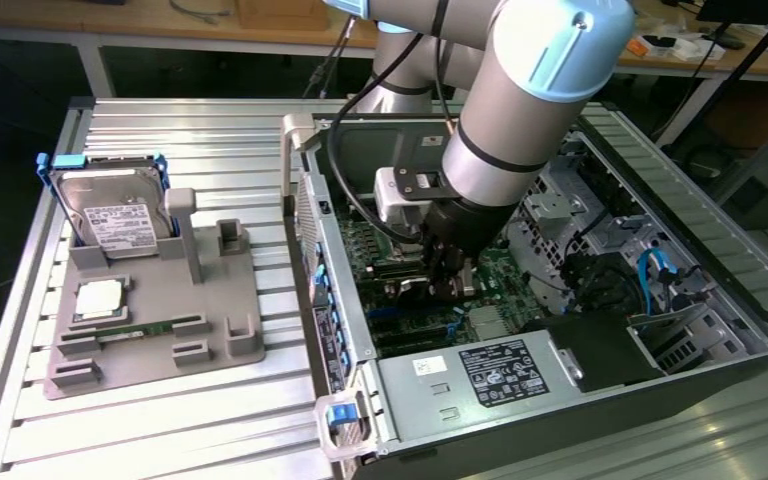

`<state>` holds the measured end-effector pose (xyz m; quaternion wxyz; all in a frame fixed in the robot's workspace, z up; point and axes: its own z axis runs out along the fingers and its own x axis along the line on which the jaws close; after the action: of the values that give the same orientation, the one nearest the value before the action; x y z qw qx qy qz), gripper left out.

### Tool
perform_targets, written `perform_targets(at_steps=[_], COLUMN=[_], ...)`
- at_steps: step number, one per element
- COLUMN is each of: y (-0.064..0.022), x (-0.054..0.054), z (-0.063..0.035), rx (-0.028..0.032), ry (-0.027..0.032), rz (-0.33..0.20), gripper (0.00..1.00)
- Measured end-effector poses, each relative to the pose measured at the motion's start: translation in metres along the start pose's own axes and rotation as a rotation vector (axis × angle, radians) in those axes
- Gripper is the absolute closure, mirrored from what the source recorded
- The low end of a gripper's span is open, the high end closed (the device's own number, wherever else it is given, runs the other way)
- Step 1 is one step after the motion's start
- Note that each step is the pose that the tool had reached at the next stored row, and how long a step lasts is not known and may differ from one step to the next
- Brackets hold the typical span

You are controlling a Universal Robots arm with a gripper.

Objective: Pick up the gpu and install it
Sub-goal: 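Insert the gpu into the slot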

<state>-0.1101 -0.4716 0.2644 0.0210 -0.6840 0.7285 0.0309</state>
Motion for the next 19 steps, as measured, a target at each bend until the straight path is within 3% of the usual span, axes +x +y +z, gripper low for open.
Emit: perform_targets(at_steps=[19], y=[0.0], x=[0.0002], z=[0.002], rx=[-0.0017], ry=[0.0005], rz=[-0.023], gripper=[0.73])
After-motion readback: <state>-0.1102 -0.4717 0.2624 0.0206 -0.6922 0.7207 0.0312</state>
